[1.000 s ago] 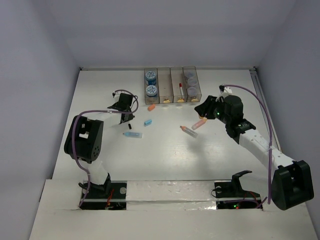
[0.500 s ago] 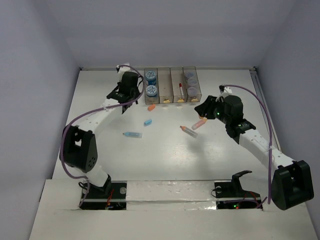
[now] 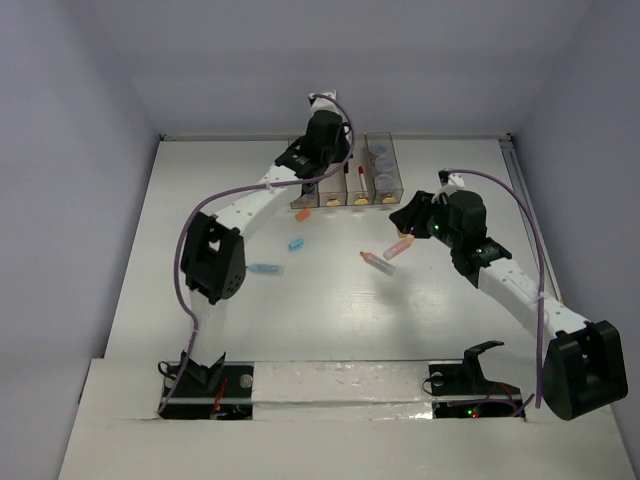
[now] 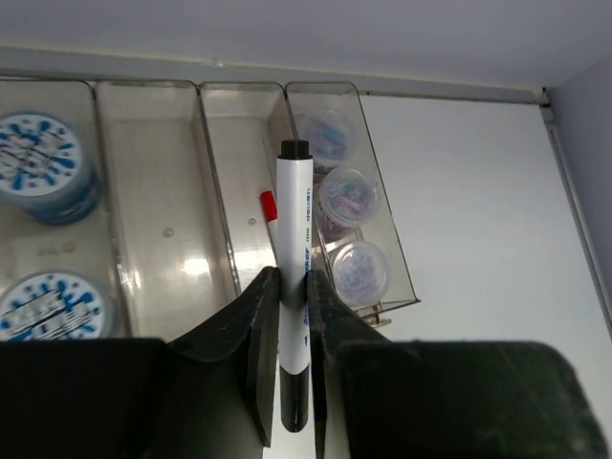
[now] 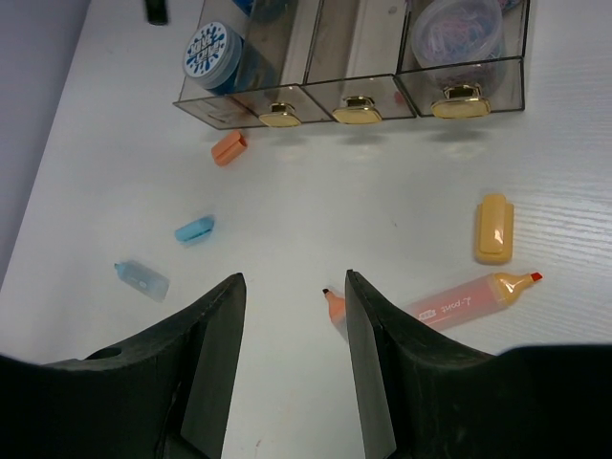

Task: Sort the stationery into containers
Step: Place the pen in the storage box.

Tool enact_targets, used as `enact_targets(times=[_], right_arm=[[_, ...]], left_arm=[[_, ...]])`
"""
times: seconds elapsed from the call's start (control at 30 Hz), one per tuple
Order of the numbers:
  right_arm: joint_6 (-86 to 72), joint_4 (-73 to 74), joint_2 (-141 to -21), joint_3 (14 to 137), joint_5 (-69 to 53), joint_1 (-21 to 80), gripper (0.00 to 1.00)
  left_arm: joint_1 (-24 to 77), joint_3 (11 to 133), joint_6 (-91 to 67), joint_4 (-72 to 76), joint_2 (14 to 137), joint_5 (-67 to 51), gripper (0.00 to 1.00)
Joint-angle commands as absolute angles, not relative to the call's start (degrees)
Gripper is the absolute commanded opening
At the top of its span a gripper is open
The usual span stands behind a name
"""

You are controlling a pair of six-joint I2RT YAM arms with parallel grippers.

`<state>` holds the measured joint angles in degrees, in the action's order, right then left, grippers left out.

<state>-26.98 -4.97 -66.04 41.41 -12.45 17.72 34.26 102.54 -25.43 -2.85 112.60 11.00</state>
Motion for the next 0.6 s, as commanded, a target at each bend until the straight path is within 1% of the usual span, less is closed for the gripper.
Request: enact_targets(times=[0.0, 0.1, 0.2, 0.43, 0.57], right_arm=[[-26.7, -7.4, -65.4, 41.0, -11.7, 18.1, 0.52], [-26.8, -7.6, -65.6, 41.0, -12.1, 18.1, 0.52], [-26.9, -7.7, -65.9, 41.0, -12.7, 18.1, 0.52], [-27.0, -7.9, -66.0, 41.0, -12.8, 18.1, 0.52], [-26.9, -8.0, -66.2, 41.0, -12.8, 18.1, 0.52]], left_arm=[[34.4, 111.7, -25.8, -3.1, 117.1, 7.6, 0.00], [35.4, 116.3, -26.0, -2.8, 122.7, 6.7, 0.00], [35.4, 119.1, -26.2, -1.9, 125.1, 6.5, 0.00], [35.4, 124.2, -26.3, -1.8, 132.0, 7.5, 0.00], [35.4, 125.2, -25.9, -1.7, 133.9, 7.7, 0.00]])
